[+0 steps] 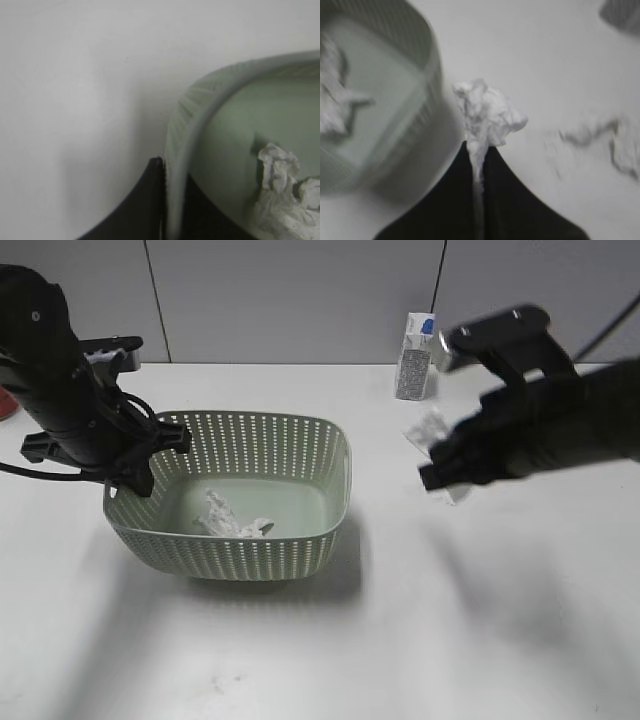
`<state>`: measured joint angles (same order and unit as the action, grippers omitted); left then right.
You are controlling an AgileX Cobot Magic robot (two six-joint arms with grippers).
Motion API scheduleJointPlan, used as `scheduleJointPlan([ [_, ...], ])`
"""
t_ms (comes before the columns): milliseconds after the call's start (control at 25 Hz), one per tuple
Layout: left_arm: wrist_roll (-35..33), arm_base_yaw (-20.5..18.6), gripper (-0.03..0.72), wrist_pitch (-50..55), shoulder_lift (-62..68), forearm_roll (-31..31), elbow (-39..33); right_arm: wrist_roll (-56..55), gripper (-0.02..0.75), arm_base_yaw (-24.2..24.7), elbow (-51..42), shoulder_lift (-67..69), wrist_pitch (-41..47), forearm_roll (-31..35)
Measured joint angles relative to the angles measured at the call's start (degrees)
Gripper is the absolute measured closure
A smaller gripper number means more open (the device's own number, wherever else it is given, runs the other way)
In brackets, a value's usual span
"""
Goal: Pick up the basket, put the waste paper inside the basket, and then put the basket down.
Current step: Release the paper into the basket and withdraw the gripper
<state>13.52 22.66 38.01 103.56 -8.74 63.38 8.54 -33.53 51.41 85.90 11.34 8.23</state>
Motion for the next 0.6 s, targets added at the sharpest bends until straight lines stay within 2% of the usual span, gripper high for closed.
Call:
scheduleJointPlan([
  [120, 0.00, 0.00, 0.685, -0.10, 0.00, -0.02, 0.00, 0.14, 0.717, -4.81, 9.67, 2.86, 1.02, 0.70],
  [280, 0.00, 0.00, 0.685, -0.11, 0.00, -0.14, 0.00, 0.21, 0.696, -7.19, 18.96, 11.60, 6.41, 4.52],
  [400, 0.00, 0.00, 0.685, -0.27, 0.04, -0.20, 0.00, 0.28, 0.534, -7.38, 23.27, 18.05, 12.47, 7.80],
  [480, 0.00, 0.00, 0.685, -0.38, 0.06, -0.25, 0.00, 0.33, 0.367, -7.38, 25.17, 21.02, 15.48, 8.28],
  [600, 0.00, 0.00, 0.685, -0.44, 0.06, -0.25, 0.00, 0.28, 0.184, -7.15, 27.59, 22.48, 18.80, 7.73],
])
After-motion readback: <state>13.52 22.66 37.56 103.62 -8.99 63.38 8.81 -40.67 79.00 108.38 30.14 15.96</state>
